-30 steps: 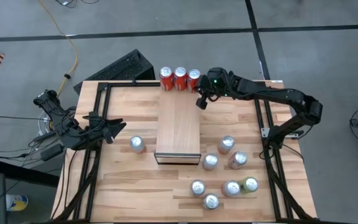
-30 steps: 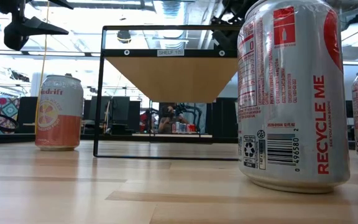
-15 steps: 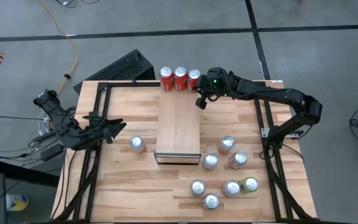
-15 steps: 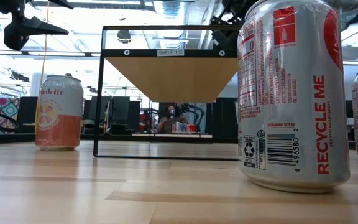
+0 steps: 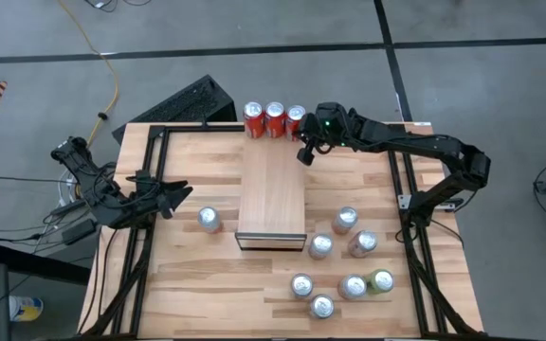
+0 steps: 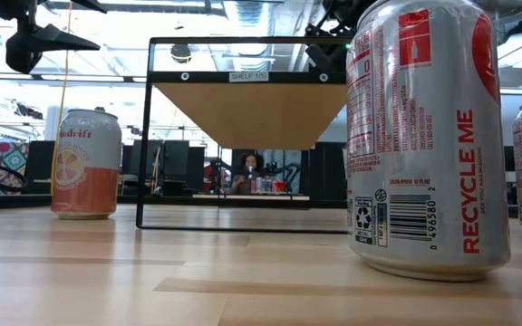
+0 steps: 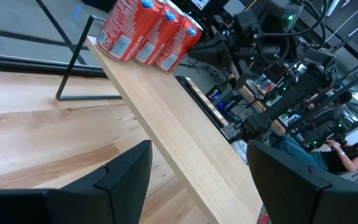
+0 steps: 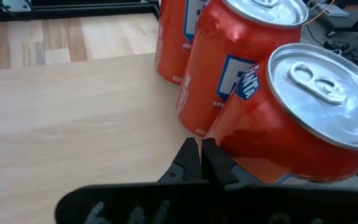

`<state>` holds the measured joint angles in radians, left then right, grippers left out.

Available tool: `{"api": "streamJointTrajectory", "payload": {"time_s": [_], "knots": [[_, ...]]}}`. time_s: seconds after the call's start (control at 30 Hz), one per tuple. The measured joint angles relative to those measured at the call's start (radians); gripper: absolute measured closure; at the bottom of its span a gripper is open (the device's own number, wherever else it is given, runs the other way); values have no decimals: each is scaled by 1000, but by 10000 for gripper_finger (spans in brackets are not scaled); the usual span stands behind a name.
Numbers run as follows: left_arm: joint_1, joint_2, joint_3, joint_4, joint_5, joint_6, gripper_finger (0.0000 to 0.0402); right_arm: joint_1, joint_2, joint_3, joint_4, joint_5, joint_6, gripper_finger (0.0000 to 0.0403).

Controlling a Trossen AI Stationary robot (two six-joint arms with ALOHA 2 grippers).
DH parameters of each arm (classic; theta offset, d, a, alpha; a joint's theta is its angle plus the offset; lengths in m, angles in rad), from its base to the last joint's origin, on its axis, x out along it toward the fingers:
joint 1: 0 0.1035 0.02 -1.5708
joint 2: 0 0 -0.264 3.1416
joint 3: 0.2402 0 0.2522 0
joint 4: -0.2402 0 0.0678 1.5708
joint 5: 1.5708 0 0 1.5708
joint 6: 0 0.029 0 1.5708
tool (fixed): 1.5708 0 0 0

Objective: Place canned beverage on shelf
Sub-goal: Put the red soda can on the shelf aligned with the other red soda can

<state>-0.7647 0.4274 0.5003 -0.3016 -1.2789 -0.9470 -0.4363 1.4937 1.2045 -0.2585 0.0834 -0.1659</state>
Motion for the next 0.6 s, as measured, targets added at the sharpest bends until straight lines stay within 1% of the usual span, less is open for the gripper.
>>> {"api": "streamJointTrajectory", "payload": {"time_s": [0.6], "knots": [[0, 0, 0, 0, 0, 3, 150, -4, 0, 0, 44, 0, -4, 403]]}}
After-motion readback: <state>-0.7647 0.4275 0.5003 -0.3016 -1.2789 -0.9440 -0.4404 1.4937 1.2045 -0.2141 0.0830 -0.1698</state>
